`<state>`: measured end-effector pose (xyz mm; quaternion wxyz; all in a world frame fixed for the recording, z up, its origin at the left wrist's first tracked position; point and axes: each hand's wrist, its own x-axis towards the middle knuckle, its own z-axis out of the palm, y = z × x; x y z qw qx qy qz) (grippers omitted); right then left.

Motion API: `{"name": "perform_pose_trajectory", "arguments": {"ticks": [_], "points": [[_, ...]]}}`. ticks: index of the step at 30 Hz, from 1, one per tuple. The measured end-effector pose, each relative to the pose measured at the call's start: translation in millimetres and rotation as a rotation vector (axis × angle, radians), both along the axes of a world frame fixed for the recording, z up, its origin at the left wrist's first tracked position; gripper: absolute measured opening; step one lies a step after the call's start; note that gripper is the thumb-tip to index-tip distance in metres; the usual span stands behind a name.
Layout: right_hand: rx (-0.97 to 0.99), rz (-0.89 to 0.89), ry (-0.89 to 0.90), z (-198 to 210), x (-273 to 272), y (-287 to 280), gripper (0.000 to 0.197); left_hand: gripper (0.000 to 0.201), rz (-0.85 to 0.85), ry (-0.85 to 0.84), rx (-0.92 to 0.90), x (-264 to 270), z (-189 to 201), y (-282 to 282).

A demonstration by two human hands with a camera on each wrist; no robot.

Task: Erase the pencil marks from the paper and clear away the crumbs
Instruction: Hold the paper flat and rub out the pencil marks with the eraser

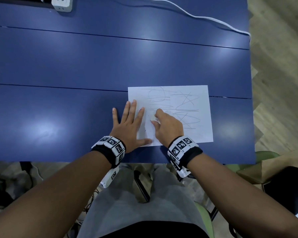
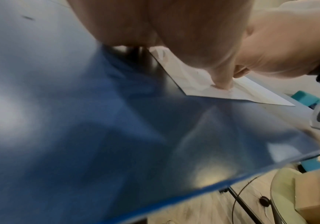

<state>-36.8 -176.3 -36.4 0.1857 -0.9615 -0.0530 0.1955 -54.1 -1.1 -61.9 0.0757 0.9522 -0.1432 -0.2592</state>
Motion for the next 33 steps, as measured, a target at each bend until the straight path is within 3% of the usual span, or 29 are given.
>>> {"name": "perform_pose_trajectory", "arguments": {"ticks": [6, 16, 20, 25, 29, 33], "points": [[0.02, -0.025, 0.005, -3, -1, -1, 0.016, 0.129, 0.152, -0.064, 0.058, 16, -1, -6], [-0.013, 0.031, -0.006, 0, 6, -4, 0.018, 0.132, 0.129, -0.032, 0.044, 27, -8, -6], [0.014, -0.029, -0.039, 2, 15, -8, 0.018, 0.132, 0.127, -0.027, 0.053, 28, -8, -7], [-0.011, 0.086, 0.001, 2, 14, -1, 0.015, 0.132, 0.117, -0.027, 0.061, 27, -8, -7], [0.01, -0.01, -0.039, 1, 24, -2, 0.014, 0.132, 0.116, -0.023, 0.06, 28, -8, -7], [0.001, 0.072, -0.009, 1, 17, 2, 0.014, 0.132, 0.117, -0.017, 0.061, 28, -7, -7]]}}
